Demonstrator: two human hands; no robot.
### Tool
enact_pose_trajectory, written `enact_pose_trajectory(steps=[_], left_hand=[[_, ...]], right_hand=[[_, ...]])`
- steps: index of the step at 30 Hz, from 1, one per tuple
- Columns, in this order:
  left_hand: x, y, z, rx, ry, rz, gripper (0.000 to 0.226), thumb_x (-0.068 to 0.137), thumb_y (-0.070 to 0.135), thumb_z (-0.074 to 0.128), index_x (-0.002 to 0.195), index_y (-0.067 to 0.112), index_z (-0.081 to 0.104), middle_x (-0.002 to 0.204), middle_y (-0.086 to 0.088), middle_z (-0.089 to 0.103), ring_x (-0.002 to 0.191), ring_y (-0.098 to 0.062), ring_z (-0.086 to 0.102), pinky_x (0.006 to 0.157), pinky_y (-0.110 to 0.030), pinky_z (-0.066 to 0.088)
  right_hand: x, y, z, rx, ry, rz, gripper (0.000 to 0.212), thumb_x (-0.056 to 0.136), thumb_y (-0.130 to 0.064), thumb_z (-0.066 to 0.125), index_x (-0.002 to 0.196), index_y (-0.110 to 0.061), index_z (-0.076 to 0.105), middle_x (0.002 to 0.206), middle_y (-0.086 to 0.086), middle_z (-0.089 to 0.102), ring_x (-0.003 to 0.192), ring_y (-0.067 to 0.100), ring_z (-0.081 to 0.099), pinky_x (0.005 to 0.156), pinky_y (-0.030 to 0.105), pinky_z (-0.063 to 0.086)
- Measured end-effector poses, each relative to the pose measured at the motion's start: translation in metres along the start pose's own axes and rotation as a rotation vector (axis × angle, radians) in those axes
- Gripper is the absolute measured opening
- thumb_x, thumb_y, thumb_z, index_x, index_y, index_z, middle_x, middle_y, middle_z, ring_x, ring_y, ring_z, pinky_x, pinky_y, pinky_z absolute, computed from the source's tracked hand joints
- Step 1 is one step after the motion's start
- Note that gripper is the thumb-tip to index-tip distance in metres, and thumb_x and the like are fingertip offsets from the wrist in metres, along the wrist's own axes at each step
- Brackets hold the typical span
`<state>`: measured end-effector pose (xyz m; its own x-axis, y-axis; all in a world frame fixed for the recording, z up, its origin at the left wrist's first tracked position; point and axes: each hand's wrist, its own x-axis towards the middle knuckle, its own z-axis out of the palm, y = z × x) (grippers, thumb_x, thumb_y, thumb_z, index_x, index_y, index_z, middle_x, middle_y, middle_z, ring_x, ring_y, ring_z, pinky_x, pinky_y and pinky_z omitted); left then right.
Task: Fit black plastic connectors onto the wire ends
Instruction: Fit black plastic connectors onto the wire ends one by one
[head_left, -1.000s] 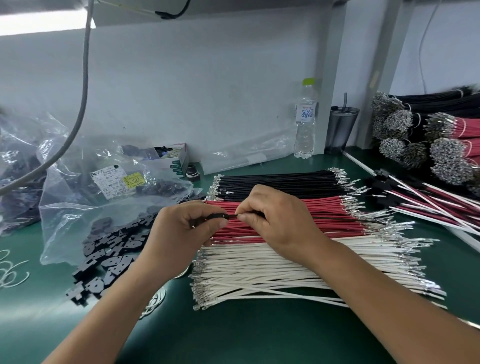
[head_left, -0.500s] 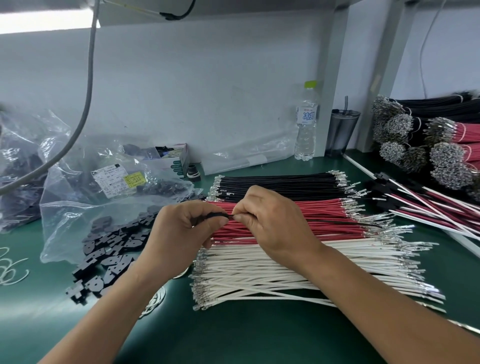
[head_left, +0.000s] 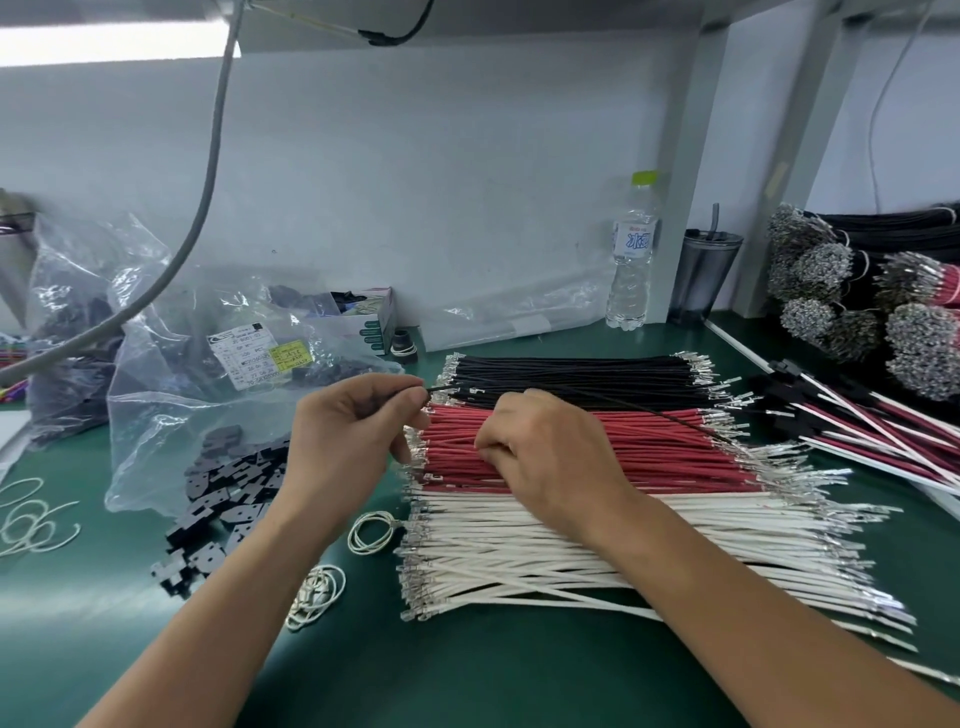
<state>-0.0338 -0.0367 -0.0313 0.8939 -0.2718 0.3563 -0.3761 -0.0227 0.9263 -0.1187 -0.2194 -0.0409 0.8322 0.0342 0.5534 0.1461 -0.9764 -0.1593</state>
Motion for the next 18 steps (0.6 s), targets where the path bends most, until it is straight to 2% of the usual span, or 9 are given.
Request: enact_pose_trajectory(steps=[4,8,10,14,18], left_hand=[[0.001,0.002,-0.002,-0.055,0.034,-0.032,0.009,0.091,0.018,0.076,0.088,0.024,0.082,0.075,-0.008,0.077,0.047,-0.014,0.058,0.040,-0.021,0.042],[0.003,0.005,-0.007,-0.136,0.041,-0.068,0.009,0.090,0.019,0.076,0.088,0.025,0.083,0.075,-0.012,0.077,0.046,-0.015,0.057,0.041,-0.024,0.044],[0.003,0.006,-0.009,-0.200,0.011,-0.103,0.006,0.086,0.023,0.078,0.088,0.021,0.083,0.076,-0.014,0.077,0.045,-0.015,0.057,0.042,-0.023,0.045],[0.002,0.005,-0.010,-0.251,-0.114,-0.165,0.027,0.076,0.033,0.078,0.094,0.014,0.082,0.079,-0.017,0.076,0.047,-0.018,0.054,0.044,-0.023,0.042],[-0.001,0.004,-0.009,-0.326,-0.249,-0.224,0.033,0.075,0.033,0.079,0.097,0.008,0.081,0.077,-0.016,0.074,0.047,-0.018,0.054,0.044,-0.022,0.044]], right_hand=[[-0.001,0.003,-0.009,0.088,0.023,0.062,0.013,0.098,-0.025,0.061,0.102,-0.029,0.073,0.097,-0.014,0.068,0.092,0.005,0.061,0.077,0.027,0.052],[-0.003,0.008,-0.022,0.285,0.044,0.094,0.024,0.099,-0.015,0.059,0.114,-0.028,0.072,0.101,-0.014,0.064,0.094,0.006,0.061,0.083,0.033,0.052],[-0.006,0.009,-0.028,0.313,0.058,0.095,0.022,0.097,-0.017,0.061,0.110,-0.030,0.074,0.097,-0.017,0.062,0.089,0.003,0.060,0.080,0.034,0.053],[-0.010,0.012,-0.035,0.338,0.092,0.094,0.004,0.091,-0.030,0.071,0.090,-0.031,0.074,0.087,-0.016,0.062,0.083,0.005,0.060,0.076,0.039,0.053],[-0.010,0.010,-0.036,0.382,0.102,0.052,0.006,0.092,-0.023,0.072,0.092,-0.027,0.075,0.089,-0.016,0.062,0.086,0.006,0.061,0.078,0.040,0.053]])
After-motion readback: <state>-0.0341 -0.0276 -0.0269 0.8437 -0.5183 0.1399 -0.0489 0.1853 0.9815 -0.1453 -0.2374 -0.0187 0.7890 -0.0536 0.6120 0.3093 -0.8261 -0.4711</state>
